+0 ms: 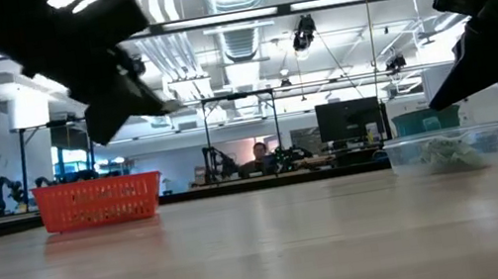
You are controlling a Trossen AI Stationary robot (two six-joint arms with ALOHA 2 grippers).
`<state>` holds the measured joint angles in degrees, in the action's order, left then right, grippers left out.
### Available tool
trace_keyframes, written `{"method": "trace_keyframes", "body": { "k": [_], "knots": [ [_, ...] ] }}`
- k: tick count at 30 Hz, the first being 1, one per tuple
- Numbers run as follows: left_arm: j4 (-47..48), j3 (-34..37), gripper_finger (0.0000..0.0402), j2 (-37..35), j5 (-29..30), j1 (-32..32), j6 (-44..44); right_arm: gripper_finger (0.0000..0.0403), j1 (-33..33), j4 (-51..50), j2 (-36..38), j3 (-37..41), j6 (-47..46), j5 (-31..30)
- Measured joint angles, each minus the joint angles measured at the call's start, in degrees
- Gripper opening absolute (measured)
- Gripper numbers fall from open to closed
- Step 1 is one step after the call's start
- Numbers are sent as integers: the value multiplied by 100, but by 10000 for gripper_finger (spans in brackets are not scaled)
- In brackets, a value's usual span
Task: Pick and place items into bin
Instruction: Put the stevia packet into the orange bin
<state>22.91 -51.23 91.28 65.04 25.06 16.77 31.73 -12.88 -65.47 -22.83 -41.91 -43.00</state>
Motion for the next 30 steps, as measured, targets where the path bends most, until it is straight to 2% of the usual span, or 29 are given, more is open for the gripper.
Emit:
{"method": "trace_keyframes", "body": {
  "k": [6,10,12,21,30],
  "knots": [
    [1993,484,0,-580,133,-71,1992,68,0,74,4,13,-4,-1],
    [2807,878,0,-801,87,-107,3209,68,0,125,2,31,29,-2],
    [2859,1053,0,-871,66,-111,3581,68,0,129,2,41,33,-2],
    [2899,1356,5,-1086,-210,-149,4124,68,0,147,2,59,35,-2],
    [2914,1351,92,-1086,-281,-149,4093,68,0,148,2,61,55,-4]
  ]
}}
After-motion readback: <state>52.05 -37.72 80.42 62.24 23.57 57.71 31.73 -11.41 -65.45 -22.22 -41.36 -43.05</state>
